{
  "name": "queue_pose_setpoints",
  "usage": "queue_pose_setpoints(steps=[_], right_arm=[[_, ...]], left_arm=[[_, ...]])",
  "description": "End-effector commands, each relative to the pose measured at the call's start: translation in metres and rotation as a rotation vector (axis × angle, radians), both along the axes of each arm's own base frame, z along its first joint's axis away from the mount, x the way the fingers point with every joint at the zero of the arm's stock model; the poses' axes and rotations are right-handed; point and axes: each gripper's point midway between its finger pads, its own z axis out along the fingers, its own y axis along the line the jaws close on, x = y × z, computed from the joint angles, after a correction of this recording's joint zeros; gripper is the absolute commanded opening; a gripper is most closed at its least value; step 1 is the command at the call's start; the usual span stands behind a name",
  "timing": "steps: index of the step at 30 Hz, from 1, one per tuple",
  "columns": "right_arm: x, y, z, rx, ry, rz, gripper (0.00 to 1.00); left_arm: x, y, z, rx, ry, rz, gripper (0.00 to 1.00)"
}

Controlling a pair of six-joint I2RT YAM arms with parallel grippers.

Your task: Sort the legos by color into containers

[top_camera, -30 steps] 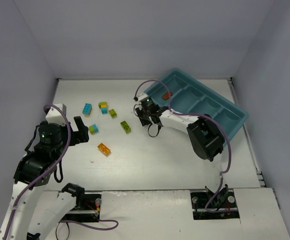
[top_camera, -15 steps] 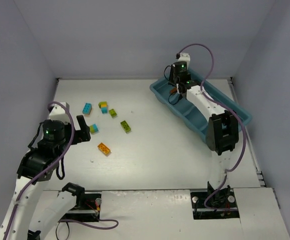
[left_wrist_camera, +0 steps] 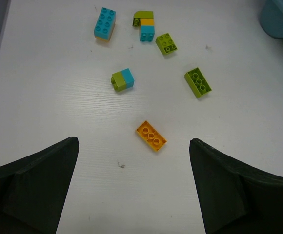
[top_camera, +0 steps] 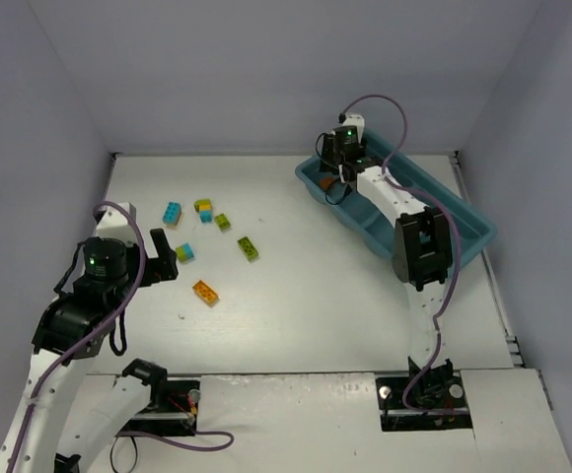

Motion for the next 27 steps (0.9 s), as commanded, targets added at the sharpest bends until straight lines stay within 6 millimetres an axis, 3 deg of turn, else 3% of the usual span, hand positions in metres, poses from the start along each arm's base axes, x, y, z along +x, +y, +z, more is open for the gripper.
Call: queue_pose_setpoints(steps=[1,4,5,6,7,8,9,11,12,14,15,18,24,27], right_arm=[[0.018,-0.005,0.058,0.038,-0.136,-0.019,0.61],[0.009,0.006,0.069,0.039,-0.143,0.046,0.64],[0.002,0.012,0.086,0.042,-0.168,0.076,0.65],[-0.006,0.030,0.092,0.051,-0.180,0.141,0.66],[-0.018,0.038,0.082,0.020,-0.159,0.187,0.67],[-0.029,0.048,0.105,0.022,-0.206,0.229,0.69],[-0.047,0.075,0.107,0.026,-0.205,0.318,0.73],[-0.078,0.098,0.109,0.008,-0.202,0.422,0.77],[-0.098,0.125,0.105,0.011,-0.192,0.503,0.82],[-0.125,0.140,0.091,0.003,-0.157,0.550,0.86],[-0.143,0.158,0.085,0.013,-0.138,0.597,0.88],[-0.177,0.181,0.048,0.024,-0.046,0.642,0.90],[-0.221,0.224,-0.016,-0.048,0.065,0.737,0.88],[-0.225,0.234,-0.039,-0.059,0.105,0.748,0.84]], left_arm=[[0.006,-0.001,0.007,-0.016,-0.023,0.014,0.89],[0.007,0.000,0.006,-0.014,-0.022,0.017,0.89],[0.008,-0.001,0.006,-0.015,-0.025,0.017,0.89],[0.008,0.000,0.007,-0.016,-0.029,0.018,0.89],[0.009,-0.001,0.007,-0.016,-0.028,0.018,0.89],[0.010,-0.001,0.008,-0.015,-0.031,0.018,0.89],[0.011,-0.001,0.007,-0.014,-0.028,0.019,0.89],[0.014,-0.002,0.007,-0.014,-0.031,0.020,0.89],[0.016,-0.003,0.007,-0.014,-0.029,0.019,0.89],[0.018,-0.004,0.005,-0.016,-0.023,0.018,0.89],[0.018,-0.005,0.004,-0.018,-0.023,0.015,0.89],[0.020,-0.007,0.004,-0.022,-0.020,0.007,0.89],[0.018,-0.007,0.004,-0.025,-0.019,0.004,0.89],[0.015,-0.006,0.003,-0.023,-0.013,0.004,0.89]])
